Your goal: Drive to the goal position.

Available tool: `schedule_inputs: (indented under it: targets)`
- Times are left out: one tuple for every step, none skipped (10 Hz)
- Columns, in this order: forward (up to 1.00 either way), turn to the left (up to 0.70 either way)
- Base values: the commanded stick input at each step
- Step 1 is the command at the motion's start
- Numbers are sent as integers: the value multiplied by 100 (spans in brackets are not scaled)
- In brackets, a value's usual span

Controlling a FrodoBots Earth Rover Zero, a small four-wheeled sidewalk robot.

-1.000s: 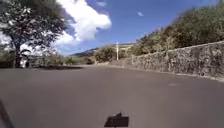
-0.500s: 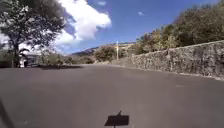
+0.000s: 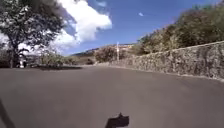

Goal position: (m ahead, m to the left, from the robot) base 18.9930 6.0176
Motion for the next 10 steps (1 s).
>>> schedule_inputs:
  targets:
    - [50, 0]
    - [50, 0]
    - [50, 0]
    - [50, 41]
    - [50, 15]
    - [50, 0]
    - [50, 0]
    - [50, 0]
    - [50, 0]
    - [50, 0]
